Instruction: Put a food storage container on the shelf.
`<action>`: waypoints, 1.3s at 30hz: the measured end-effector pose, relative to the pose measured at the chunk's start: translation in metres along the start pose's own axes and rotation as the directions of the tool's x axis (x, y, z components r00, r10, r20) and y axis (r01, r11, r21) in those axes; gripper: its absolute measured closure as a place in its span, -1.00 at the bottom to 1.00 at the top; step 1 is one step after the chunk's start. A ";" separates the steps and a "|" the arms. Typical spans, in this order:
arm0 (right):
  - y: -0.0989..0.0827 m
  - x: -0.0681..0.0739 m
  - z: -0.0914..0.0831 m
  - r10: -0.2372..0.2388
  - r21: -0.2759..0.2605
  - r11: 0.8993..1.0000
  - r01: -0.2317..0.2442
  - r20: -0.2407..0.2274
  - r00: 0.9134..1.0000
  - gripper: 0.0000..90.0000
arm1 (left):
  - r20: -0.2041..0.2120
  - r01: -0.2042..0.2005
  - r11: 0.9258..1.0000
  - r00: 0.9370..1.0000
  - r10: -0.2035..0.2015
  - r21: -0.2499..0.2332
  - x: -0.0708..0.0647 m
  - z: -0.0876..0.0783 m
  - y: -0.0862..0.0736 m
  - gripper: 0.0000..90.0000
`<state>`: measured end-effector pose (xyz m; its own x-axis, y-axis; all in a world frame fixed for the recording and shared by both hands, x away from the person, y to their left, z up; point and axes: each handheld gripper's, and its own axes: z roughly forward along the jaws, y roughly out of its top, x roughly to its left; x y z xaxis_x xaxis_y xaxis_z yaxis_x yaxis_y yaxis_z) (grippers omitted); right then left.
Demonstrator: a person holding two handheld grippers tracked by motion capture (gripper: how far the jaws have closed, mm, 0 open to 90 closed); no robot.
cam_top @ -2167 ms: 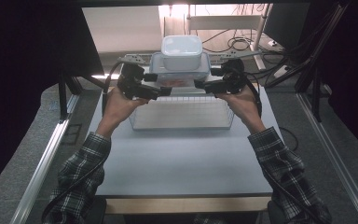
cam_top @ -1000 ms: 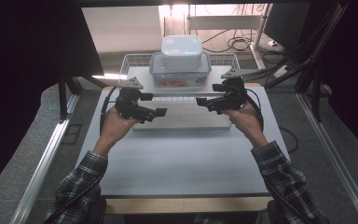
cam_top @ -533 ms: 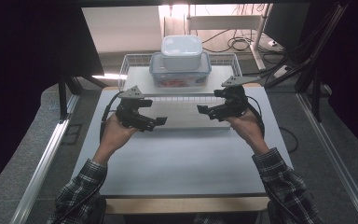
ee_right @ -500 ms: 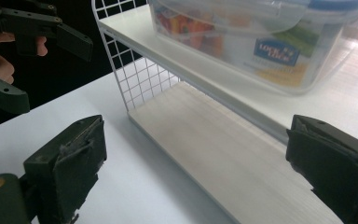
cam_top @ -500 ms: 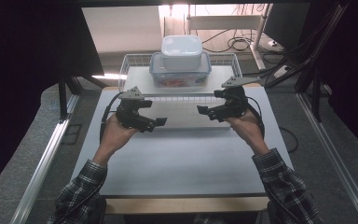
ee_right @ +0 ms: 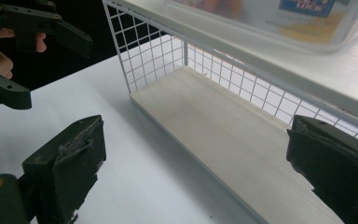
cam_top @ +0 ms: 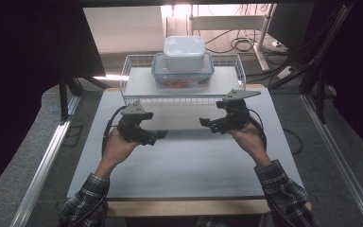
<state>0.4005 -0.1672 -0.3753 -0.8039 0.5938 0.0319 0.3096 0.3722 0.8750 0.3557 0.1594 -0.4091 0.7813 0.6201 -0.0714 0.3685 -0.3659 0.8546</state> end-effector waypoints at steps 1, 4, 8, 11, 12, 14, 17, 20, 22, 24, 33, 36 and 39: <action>-0.002 0.000 0.000 -0.002 0.002 1.000 0.002 0.000 1.000 -0.89 | 0.003 0.001 1.000 1.000 -0.001 -0.003 -0.001 0.001 -0.002 -0.83; -0.008 0.002 0.001 -0.003 0.002 1.000 0.003 -0.002 1.000 -0.89 | 0.010 0.006 1.000 1.000 -0.006 -0.008 -0.004 0.003 -0.010 -0.83; -0.016 0.004 0.004 -0.007 0.020 1.000 0.007 -0.001 1.000 -0.89 | 0.011 0.020 0.999 1.000 -0.019 -0.025 -0.005 0.003 -0.017 -0.83; -0.021 0.006 0.005 -0.015 0.030 0.999 0.015 -0.002 1.000 -0.89 | 0.011 0.026 1.000 1.000 -0.026 -0.016 -0.004 0.005 -0.023 -0.83; -0.022 0.007 0.005 -0.017 0.034 0.999 0.017 -0.001 1.000 -0.89 | 0.013 0.029 0.999 1.000 -0.028 -0.016 -0.005 0.005 -0.025 -0.83; -0.024 0.010 0.005 -0.018 0.039 0.999 0.018 -0.006 1.000 -0.90 | 0.018 0.033 0.999 0.999 -0.033 -0.008 -0.005 0.007 -0.029 -0.83; -0.028 0.013 0.005 -0.018 0.041 0.999 0.018 -0.007 1.000 -0.92 | 0.007 0.025 1.000 1.000 -0.025 0.009 -0.007 0.009 -0.034 -0.83; -0.031 0.016 0.004 -0.024 0.043 0.999 0.024 0.002 1.000 -0.93 | 0.005 0.026 1.000 1.000 -0.026 0.017 -0.009 0.009 -0.038 -0.83; -0.034 0.017 0.003 -0.024 0.044 0.999 0.024 0.004 1.000 -0.94 | 0.005 0.026 1.000 1.000 -0.026 0.017 -0.010 0.008 -0.040 -0.83; -0.038 0.017 0.002 -0.021 0.048 0.999 0.021 0.003 1.000 -0.95 | 0.001 0.025 1.000 1.000 -0.025 0.016 -0.011 0.007 -0.042 -0.83; -0.050 0.020 0.000 -0.025 0.062 0.998 0.024 0.011 1.000 -0.96 | -0.014 0.029 0.999 0.999 -0.029 0.017 -0.015 0.001 -0.053 -0.83; -0.054 0.022 -0.003 -0.030 0.066 0.997 0.029 0.018 0.999 -0.97 | -0.016 0.034 0.999 0.999 -0.034 0.016 -0.016 0.000 -0.057 -0.84; -0.057 0.024 -0.006 -0.032 0.068 0.997 0.030 0.028 0.999 -0.98 | -0.019 0.037 0.999 0.999 -0.037 0.014 -0.017 -0.002 -0.061 -0.85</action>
<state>0.3603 -0.1787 -0.4213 -0.7991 0.6011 -0.0095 0.3190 0.4374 0.8408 0.3193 0.1728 -0.4589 0.7572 0.6465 -0.0929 0.4045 -0.3525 0.8439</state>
